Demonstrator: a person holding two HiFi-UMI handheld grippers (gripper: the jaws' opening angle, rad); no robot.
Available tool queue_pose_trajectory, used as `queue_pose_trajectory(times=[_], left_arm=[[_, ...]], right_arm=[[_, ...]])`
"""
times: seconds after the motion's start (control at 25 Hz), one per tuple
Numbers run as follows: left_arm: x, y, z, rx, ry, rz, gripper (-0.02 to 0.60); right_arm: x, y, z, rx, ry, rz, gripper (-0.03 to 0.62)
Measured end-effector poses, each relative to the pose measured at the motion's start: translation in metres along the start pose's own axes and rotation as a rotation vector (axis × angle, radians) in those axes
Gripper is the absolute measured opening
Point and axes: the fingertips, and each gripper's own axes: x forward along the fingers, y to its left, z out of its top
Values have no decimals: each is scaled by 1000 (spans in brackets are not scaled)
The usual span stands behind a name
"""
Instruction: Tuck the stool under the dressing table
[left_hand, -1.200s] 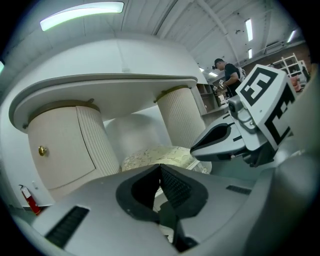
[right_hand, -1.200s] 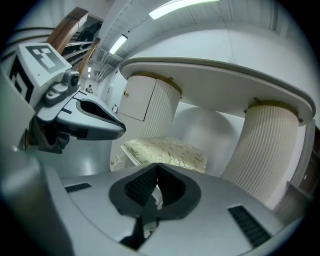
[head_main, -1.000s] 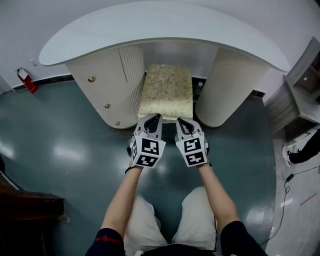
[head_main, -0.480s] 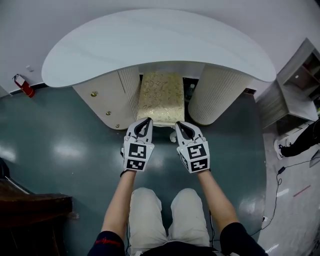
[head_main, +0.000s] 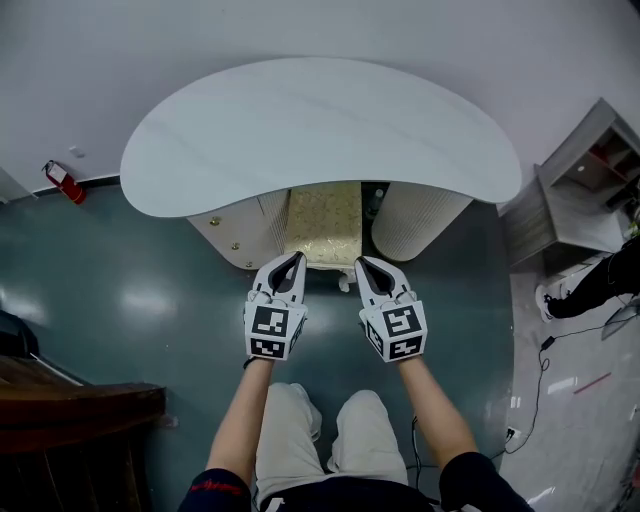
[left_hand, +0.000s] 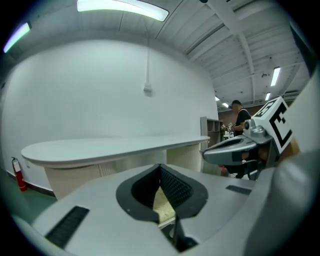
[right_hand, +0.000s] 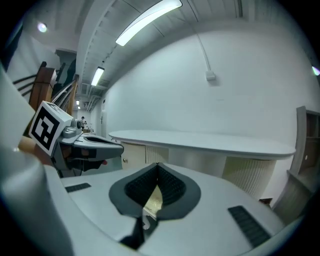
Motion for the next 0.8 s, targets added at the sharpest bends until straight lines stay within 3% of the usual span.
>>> queue_pose_trajectory(times=[0.52, 0.72, 0.8], left_arm=[[-83, -14, 190, -52, -44, -26, 17], [-109, -40, 243, -26, -50, -57, 17], [-122, -49, 259, -58, -46, -64, 17]], right_arm=[[-87, 21, 178, 78, -49, 23, 17], [-129, 25, 222, 78, -60, 29, 17], [-143, 30, 234, 59, -53, 38, 17]])
